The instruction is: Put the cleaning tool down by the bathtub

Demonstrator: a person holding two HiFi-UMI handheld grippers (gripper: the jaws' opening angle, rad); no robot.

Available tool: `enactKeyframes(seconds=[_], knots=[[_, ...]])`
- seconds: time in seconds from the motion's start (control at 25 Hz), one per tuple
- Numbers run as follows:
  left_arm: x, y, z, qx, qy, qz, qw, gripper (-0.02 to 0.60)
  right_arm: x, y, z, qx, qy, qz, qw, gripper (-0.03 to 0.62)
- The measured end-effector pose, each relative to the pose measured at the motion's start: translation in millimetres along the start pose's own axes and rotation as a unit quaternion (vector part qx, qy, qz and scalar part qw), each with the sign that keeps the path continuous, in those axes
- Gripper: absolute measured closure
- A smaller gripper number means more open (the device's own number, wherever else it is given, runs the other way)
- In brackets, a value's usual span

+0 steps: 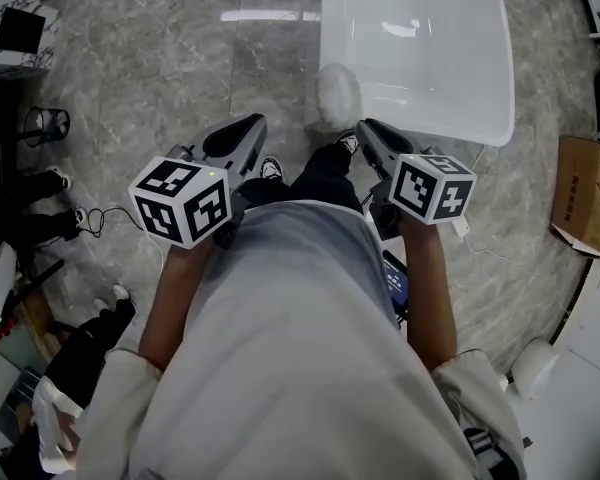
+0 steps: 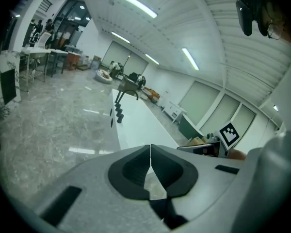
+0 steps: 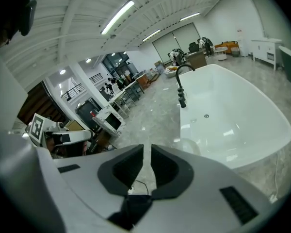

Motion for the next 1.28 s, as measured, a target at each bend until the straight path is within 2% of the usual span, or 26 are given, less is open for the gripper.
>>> enactKeyframes(seconds=[0.64,1.08,1.28], knots=[[-3,3,-5,-0.001,0.0,0.007,1.0,0.572,9,-26,17,0.04,-0.015,-0.04,0.998,0.58],[0,-3,9,0.007,-0.009,0.0,0.9999,0.572,14,-15,26,0.046,-0.035,-0.027,0.998,0.583],[-2,-1,15,-0.001,-0.034,0.0,0.9994,0.572,15,-11,31,0.055,-0.047,-0.02,0.997,0.583]])
Point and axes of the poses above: the fingertips, and each gripper's own axes: y forward along the fingers, z to its left, x out of its top, the point moved 7 cm from there along -y, backward along the fingers, and after that the axes turned 12 degrees about x, right-handed, at the moved point
